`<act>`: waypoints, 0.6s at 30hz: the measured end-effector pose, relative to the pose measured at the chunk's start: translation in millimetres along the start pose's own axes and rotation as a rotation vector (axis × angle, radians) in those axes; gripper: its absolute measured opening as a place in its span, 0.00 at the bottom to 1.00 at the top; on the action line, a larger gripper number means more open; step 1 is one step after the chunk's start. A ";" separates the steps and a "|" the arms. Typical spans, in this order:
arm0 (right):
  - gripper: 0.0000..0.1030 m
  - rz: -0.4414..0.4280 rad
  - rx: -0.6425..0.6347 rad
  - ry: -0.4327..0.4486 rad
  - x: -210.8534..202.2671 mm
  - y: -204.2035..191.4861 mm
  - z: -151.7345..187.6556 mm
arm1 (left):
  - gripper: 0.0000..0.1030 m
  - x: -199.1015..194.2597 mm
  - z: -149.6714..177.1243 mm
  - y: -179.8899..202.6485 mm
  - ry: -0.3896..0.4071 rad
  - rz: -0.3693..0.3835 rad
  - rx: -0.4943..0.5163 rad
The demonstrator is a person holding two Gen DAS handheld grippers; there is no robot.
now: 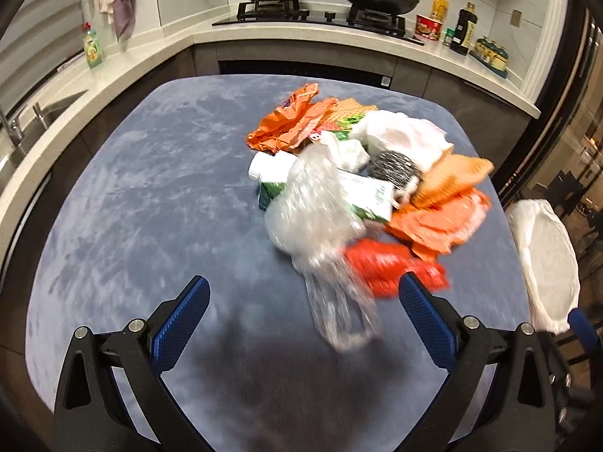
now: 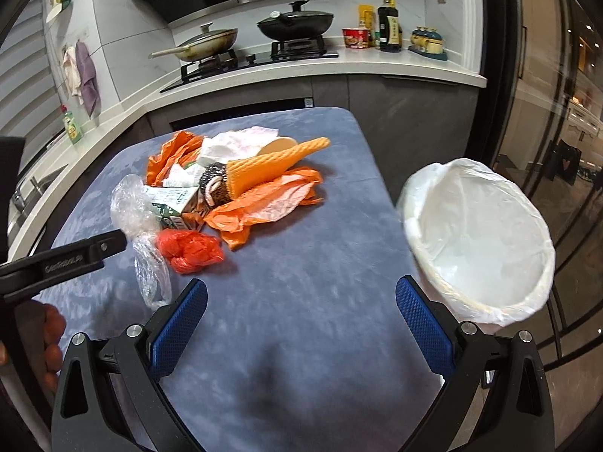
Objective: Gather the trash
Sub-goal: 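Grasp the clear plastic bag with the left tool while the right tool grasps the red bag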
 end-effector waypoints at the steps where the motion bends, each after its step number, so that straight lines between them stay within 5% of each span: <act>1: 0.93 0.000 -0.005 -0.003 3.6 -4.4 -2.6 | 0.93 5.1 -5.3 -1.8 -0.001 0.003 0.000; 7: 0.93 -0.001 -0.028 -0.027 24.0 -28.9 -14.7 | 0.89 32.6 -28.1 -9.3 -0.020 0.034 -0.012; 12: 0.93 -0.003 -0.050 -0.049 39.4 -46.1 -20.5 | 0.66 51.3 -34.2 -16.3 -0.063 0.096 -0.024; 14: 0.93 -0.004 -0.059 -0.057 45.0 -52.0 -21.8 | 0.49 56.4 -34.1 -20.3 -0.078 0.117 -0.025; 18: 0.93 -0.018 -0.079 -0.067 55.1 -66.1 -25.3 | 0.40 56.1 -32.3 -29.6 -0.071 0.145 -0.028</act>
Point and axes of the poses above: each gripper's, at about its wrist camera, not at the fingertips, and x roughly the way its jaws point, y to its right, z to its underside, the point moved 4 cm from there along x, roughly the way its jaws point, and after that the axes turned 12 degrees about -y, right-handed, at the moved point
